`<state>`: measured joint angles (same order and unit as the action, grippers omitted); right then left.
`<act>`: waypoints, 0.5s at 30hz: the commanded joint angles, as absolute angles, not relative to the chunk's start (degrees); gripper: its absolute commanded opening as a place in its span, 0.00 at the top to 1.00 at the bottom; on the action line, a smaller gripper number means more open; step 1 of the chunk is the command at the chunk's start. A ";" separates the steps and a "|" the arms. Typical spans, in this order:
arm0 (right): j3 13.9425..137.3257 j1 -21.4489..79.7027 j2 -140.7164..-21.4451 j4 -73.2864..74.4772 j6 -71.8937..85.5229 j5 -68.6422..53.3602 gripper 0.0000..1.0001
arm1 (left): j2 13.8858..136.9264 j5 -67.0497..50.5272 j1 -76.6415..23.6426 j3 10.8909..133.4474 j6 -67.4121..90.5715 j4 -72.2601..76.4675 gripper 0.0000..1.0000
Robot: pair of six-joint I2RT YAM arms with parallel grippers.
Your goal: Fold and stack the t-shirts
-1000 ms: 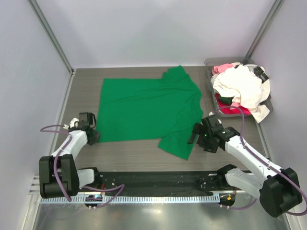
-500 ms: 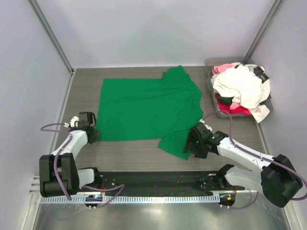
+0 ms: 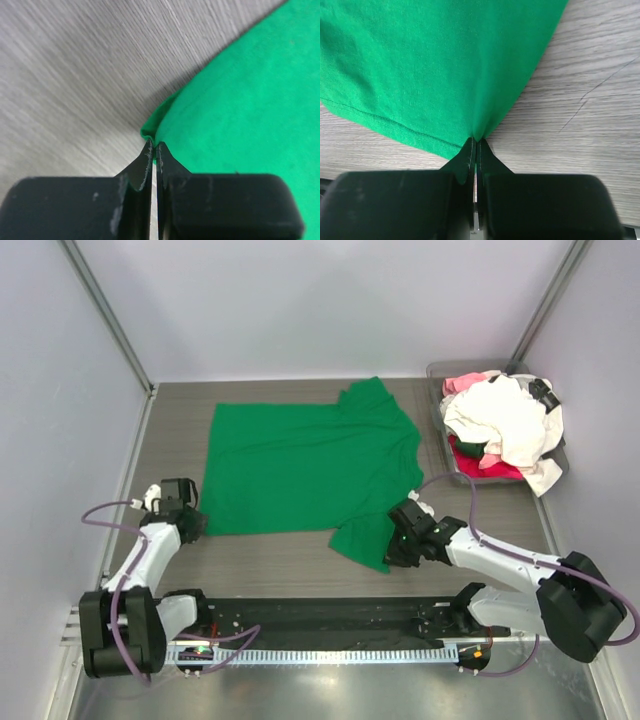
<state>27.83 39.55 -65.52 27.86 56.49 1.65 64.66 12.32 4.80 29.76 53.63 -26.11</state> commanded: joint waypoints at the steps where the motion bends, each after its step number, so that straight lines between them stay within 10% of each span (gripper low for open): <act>1: 27.94 40.78 -63.12 31.19 57.65 3.51 0.99 | 59.60 11.69 5.01 31.55 54.05 -31.27 1.00; 15: 50.15 42.37 -63.34 48.25 55.99 14.05 0.99 | 51.58 11.43 5.01 41.65 53.79 -43.51 1.00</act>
